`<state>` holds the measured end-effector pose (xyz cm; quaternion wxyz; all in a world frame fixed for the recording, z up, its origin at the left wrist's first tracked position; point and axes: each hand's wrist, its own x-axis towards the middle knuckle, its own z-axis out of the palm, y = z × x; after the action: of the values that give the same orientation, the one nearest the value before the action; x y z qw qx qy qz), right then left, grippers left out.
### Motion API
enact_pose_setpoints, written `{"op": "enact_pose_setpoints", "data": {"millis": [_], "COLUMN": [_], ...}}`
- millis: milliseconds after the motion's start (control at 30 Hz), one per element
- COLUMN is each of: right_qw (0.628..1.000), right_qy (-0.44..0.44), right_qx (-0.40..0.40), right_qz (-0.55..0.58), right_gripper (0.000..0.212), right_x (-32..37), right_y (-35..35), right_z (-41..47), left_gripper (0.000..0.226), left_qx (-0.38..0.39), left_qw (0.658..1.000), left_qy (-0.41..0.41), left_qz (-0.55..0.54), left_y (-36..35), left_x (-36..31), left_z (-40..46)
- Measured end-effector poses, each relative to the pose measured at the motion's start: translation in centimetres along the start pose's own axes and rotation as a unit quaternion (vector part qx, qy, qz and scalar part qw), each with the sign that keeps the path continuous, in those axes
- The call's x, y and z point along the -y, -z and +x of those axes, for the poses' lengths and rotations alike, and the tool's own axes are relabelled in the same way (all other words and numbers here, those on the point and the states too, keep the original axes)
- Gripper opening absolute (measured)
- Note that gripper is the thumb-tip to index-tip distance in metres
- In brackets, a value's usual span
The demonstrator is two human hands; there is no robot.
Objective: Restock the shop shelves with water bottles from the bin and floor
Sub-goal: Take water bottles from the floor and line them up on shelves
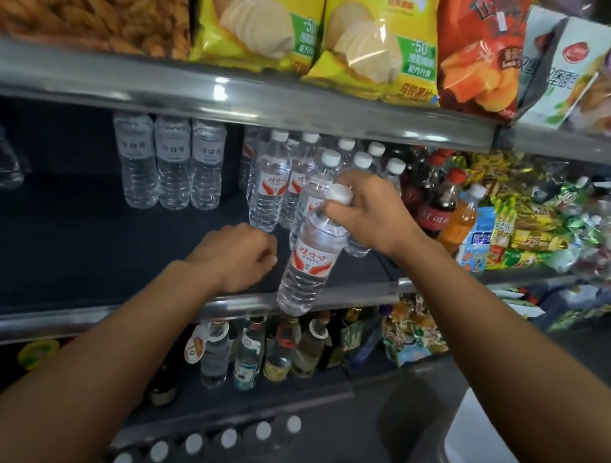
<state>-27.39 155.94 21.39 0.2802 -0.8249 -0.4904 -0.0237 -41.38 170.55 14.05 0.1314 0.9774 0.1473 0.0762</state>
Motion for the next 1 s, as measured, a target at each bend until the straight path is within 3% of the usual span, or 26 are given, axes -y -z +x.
{"op": "enact_pose_setpoints", "data": {"millis": [200, 500, 1000], "right_qw": [0.999, 0.989, 0.978], "right_qy": [0.014, 0.044, 0.031], "right_qx": [0.007, 0.057, 0.054], "right_qz": [-0.032, -0.132, -0.197], "right_gripper": [0.013, 0.042, 0.041], "right_x": [0.0, -0.8, -2.5], "right_y": [-2.4, -5.4, -6.3], "right_z": [5.5, 12.5, 14.8], "left_gripper": [0.018, 0.016, 0.016], "left_qx": [0.007, 0.019, 0.013], "left_qw": [0.999, 0.998, 0.998], "left_qy": [0.032, 0.057, 0.057], "left_qz": [0.004, -0.013, -0.026], "left_y": [0.0, -2.1, -4.0], "left_x": [2.4, 4.2, 4.3], "left_z": [0.6, 0.9, 1.9]}}
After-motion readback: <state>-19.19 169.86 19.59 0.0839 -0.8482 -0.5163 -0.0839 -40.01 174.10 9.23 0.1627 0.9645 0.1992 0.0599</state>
